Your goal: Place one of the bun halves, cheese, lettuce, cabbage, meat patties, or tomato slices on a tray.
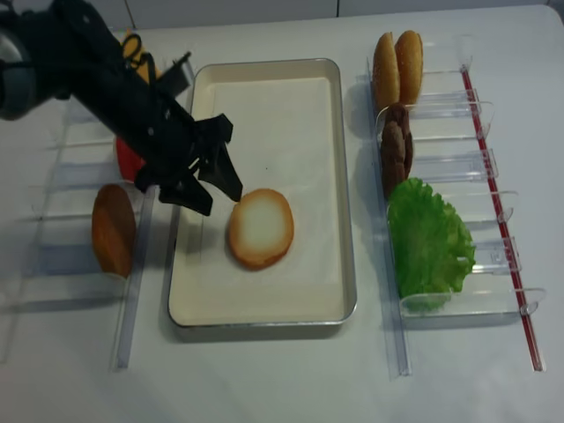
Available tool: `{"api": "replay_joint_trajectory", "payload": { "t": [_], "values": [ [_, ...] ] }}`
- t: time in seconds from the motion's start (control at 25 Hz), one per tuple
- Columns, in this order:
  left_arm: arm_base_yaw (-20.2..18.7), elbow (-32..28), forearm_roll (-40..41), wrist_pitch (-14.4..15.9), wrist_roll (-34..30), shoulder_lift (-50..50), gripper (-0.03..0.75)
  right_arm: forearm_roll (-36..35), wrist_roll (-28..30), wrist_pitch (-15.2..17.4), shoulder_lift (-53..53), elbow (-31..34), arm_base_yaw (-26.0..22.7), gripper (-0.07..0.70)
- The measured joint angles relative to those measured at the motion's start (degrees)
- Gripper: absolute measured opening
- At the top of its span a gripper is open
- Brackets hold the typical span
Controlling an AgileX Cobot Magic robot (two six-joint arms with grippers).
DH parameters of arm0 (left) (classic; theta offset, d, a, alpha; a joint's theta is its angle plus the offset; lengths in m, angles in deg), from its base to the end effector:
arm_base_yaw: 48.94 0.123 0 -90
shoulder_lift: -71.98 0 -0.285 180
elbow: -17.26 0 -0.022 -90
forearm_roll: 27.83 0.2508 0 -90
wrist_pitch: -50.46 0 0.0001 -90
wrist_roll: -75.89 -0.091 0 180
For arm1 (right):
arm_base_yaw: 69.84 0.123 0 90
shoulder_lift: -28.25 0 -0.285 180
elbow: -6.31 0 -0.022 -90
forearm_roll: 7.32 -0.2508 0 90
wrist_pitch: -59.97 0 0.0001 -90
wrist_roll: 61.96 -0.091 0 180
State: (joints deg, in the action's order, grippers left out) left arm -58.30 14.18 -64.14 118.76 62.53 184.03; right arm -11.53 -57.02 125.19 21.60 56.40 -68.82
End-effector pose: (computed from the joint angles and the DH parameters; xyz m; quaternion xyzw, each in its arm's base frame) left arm 0.3321 -0.1055 0.2246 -0.0657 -0.9556 0.2867 0.0184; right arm -0.0085 0.0059 0.2639 -0.0481 0.8725 0.0200 0.4858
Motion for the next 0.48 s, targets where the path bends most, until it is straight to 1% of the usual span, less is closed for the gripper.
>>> {"api": "replay_joint_trajectory", "payload": {
  "t": [0.08,0.28,0.48],
  "values": [
    [-0.1,1.3,3.5,0.1,2.9,-1.3,0.435,0.0,0.0,0.0,0.0,0.0,0.0,0.399],
    [-1.3,1.8,8.3,0.8,7.8,-6.1,0.435,0.0,0.0,0.0,0.0,0.0,0.0,0.399],
    [-5.5,1.5,20.4,1.3,13.4,-13.8,0.435,0.0,0.0,0.0,0.0,0.0,0.0,0.399]
  ]
}}
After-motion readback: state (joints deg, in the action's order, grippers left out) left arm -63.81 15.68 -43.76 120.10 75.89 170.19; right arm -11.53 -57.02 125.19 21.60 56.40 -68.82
